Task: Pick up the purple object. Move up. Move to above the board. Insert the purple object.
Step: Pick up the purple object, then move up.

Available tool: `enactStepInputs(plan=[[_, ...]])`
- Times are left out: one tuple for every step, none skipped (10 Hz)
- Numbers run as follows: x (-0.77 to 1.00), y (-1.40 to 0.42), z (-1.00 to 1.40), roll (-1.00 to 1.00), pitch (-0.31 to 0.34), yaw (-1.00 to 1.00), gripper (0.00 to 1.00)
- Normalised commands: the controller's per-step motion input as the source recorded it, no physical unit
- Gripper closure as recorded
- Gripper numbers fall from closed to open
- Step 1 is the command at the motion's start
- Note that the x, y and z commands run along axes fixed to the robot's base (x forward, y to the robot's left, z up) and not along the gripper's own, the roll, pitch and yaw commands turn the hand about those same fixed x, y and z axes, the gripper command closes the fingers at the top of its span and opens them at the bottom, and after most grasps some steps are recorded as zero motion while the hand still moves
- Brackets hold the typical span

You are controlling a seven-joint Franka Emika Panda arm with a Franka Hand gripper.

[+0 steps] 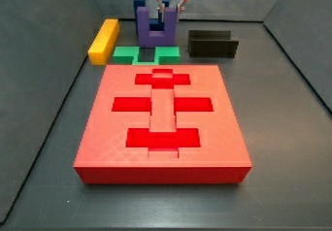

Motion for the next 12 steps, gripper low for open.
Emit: enactStepInputs(plan=[[0.00, 0.00, 0.00, 0.00, 0.000, 0.00, 1.00], [0.00, 0.00, 0.00, 0.00, 0.000, 0.00, 1.00], [0.00, 0.00, 0.00, 0.00, 0.000, 0.00, 1.00], [0.00, 0.00, 0.00, 0.00, 0.000, 0.00, 1.00], [0.00, 0.00, 0.00, 0.00, 0.000, 0.00, 1.00], [0.00, 0.00, 0.00, 0.00, 0.000, 0.00, 1.00], [0.00, 0.00, 0.00, 0.00, 0.000, 0.00, 1.00], [0.00, 0.00, 0.00, 0.00, 0.000, 0.00, 1.00], [0.00, 0.00, 0.00, 0.00, 0.000, 0.00, 1.00], [0.00, 0.00, 0.83, 0.00, 0.000, 0.00, 1.00], [0.04, 0.06, 0.76, 0.02, 0.005, -0.02, 1.00], [0.02, 0.05, 0.50, 0.03, 0.022, -0.02, 1.00]])
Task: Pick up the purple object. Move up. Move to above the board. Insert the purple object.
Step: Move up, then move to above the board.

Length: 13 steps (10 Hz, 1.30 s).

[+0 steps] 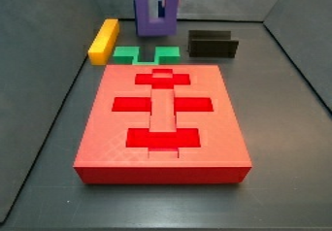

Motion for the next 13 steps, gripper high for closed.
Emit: enactStepInputs(plan=[[0.04, 0.03, 0.30, 0.04, 0.017, -0.01, 1.00], [0.00, 0.00, 1.40, 0.00, 0.000, 0.00, 1.00], [-0.04, -0.01, 1.40, 0.00, 0.040, 0.00, 1.00], [-0.05, -0.01, 1.40, 0.02, 0.029, 0.00, 1.00], [0.00, -0.01, 1.40, 0.03, 0.020, 0.01, 1.00], [0.04, 0.00, 0.95, 0.01, 0.068, 0.01, 1.00], [0.04, 0.00, 0.70, 0.00, 0.091, 0.00, 1.00], [0.03, -0.01, 0.25, 0.01, 0.070, 0.00, 1.00], [-0.12, -1.40, 0.21, 0.02, 0.306, -0.33, 1.00], [-0.12, -1.40, 0.19, 0.04, 0.254, -0.27, 1.00], [-0.12, -1.40, 0.20, 0.04, 0.187, -0.15, 1.00], [-0.11, -1.40, 0.20, 0.00, 0.140, -0.09, 1.00], [-0.11, -1.40, 0.20, -0.01, 0.127, -0.05, 1.00]])
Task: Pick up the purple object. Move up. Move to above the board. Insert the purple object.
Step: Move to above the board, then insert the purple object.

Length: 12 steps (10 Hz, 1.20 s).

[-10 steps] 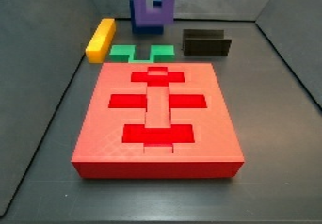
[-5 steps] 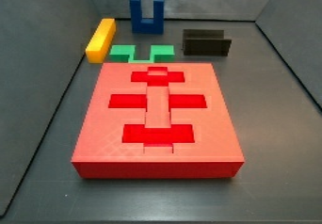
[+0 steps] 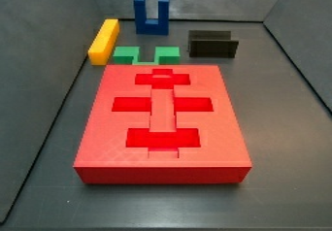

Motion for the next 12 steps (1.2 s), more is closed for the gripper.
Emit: enactStepInputs(plan=[[-0.10, -1.40, 0.22, 0.00, 0.096, -0.02, 1.00], [-0.09, -1.40, 0.23, -0.01, 0.085, -0.01, 1.00], [-0.07, -1.40, 0.23, 0.00, 0.086, 0.00, 1.00], [-0.01, -0.88, 0.16, 0.01, 0.105, 0.00, 1.00], [0.03, -0.53, 0.10, 0.01, 0.120, 0.00, 1.00], [0.05, -0.30, 0.07, 0.01, 0.129, 0.00, 1.00], [0.05, -0.21, 0.05, 0.01, 0.127, 0.01, 1.00], [0.00, -0.03, -0.03, 0.00, 0.000, 0.00, 1.00], [0.11, -0.08, -0.18, -0.04, -0.047, 0.00, 1.00], [0.40, -0.25, -0.49, -0.08, -0.143, -0.01, 1.00], [0.62, -0.47, -0.65, -0.03, -0.116, -0.02, 1.00], [0.70, -0.54, -0.68, 0.00, -0.100, 0.00, 1.00]])
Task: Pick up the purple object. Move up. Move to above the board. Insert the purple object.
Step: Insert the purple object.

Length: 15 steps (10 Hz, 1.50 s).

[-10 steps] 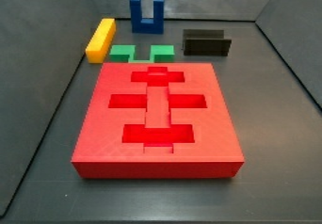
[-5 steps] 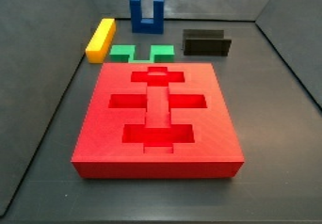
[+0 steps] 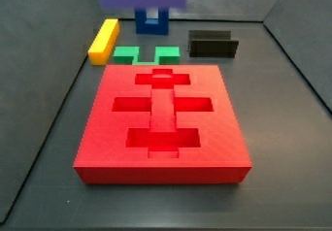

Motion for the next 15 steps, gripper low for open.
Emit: enactStepInputs(plan=[[0.70, -0.68, -0.68, 0.00, -0.044, 0.00, 1.00], [0.67, -0.74, -0.62, 0.10, 0.000, 0.00, 1.00], [0.61, -0.72, -0.61, 0.16, 0.027, 0.00, 1.00], [0.56, -0.71, -0.59, 0.17, 0.051, 0.00, 1.00], [0.53, -0.69, -0.56, 0.17, 0.070, 0.00, 1.00], [0.45, -0.56, -0.53, 0.10, 0.044, 0.03, 1.00], [0.42, -0.51, -0.47, 0.01, 0.000, 0.09, 1.00], [0.39, -0.49, -0.43, 0.00, 0.000, 0.16, 1.00], [0.26, -0.45, -0.35, 0.01, 0.000, 0.17, 1.00], [0.11, -0.20, -0.20, 0.04, 0.011, 0.05, 1.00], [-0.02, -0.02, -0.19, 0.12, 0.016, 0.07, 1.00], [-0.24, 0.00, -0.40, 0.22, 0.000, 0.20, 1.00], [-0.33, 0.00, -0.44, 0.18, -0.026, 0.26, 1.00], [-0.33, 0.00, -0.33, 0.15, -0.070, 0.21, 1.00], [-0.07, -0.09, -0.12, 0.06, -0.110, 0.19, 1.00]])
